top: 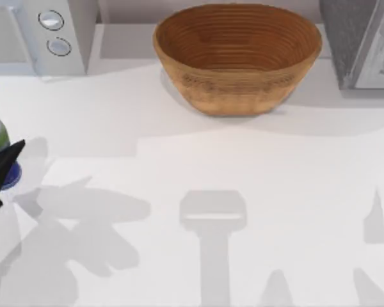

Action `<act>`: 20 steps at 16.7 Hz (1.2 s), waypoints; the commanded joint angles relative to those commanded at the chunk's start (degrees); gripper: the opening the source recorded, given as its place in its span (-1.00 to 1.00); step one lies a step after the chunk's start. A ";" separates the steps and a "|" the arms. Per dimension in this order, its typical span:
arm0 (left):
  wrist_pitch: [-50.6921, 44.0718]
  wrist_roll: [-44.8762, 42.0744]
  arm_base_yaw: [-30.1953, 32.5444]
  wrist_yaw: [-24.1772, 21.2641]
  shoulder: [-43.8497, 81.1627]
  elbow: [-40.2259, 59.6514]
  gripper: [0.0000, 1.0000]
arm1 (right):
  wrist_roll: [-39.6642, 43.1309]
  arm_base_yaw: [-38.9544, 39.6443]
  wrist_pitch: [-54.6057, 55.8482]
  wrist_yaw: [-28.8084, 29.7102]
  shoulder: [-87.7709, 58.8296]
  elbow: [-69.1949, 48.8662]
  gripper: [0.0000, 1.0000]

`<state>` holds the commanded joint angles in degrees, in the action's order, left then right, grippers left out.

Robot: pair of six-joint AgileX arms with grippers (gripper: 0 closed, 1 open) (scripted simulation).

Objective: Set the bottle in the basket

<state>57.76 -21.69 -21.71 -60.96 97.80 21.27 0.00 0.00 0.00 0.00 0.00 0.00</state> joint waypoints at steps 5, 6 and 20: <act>-23.54 -4.85 -8.15 -9.83 -19.29 -3.33 -1.00 | 0.00 0.00 0.00 0.00 0.00 0.00 1.00; -26.63 -5.29 -8.73 -11.37 -22.27 -3.88 -1.00 | 0.00 0.00 0.00 0.00 0.00 0.00 1.00; -33.53 -3.38 -1.59 -8.55 -21.46 4.43 -1.00 | 0.00 0.00 0.00 0.00 0.00 0.00 1.00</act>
<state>24.23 -25.07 -23.30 -69.52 76.34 25.70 0.00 0.00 0.00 0.00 0.00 0.00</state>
